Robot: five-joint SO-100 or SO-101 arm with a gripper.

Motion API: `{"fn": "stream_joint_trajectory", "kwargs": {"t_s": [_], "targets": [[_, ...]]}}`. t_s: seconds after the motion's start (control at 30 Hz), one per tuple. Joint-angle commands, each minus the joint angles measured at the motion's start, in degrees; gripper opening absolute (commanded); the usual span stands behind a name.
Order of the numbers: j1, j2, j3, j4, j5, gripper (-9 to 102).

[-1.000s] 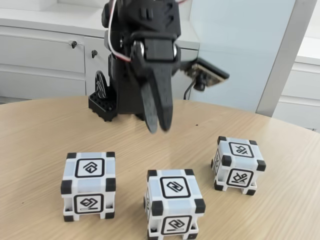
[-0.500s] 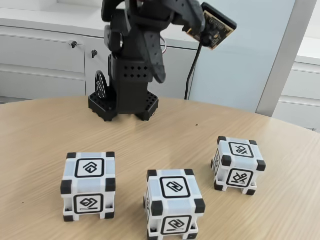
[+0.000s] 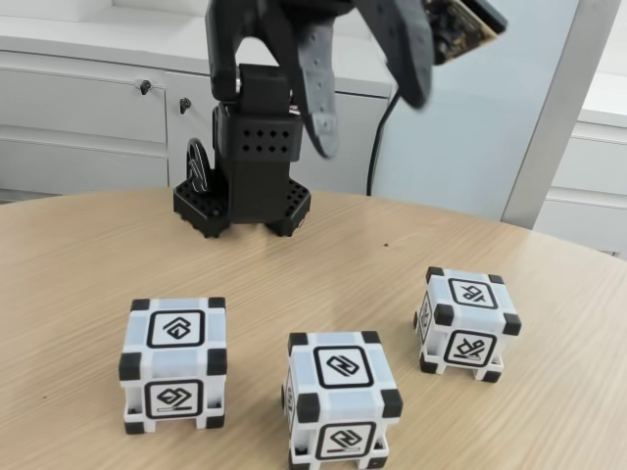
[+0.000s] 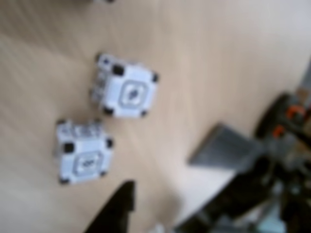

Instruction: Stack cubes from left to right.

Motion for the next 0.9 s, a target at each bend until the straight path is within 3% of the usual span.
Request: {"fn": "stream_joint_trajectory", "kwargs": {"t_s": [0.0, 0.23, 0.67, 0.87], "targets": [[-0.35, -10.11, -5.45, 0.26, -4.13, 44], [-0.97, -21.71, -5.89, 0.35, -13.27, 44], [-26.46, -28.39, -5.01, 0.18, -22.24, 44], [-32.34, -39.02, -5.71, -0.70, -26.19, 46]]}}
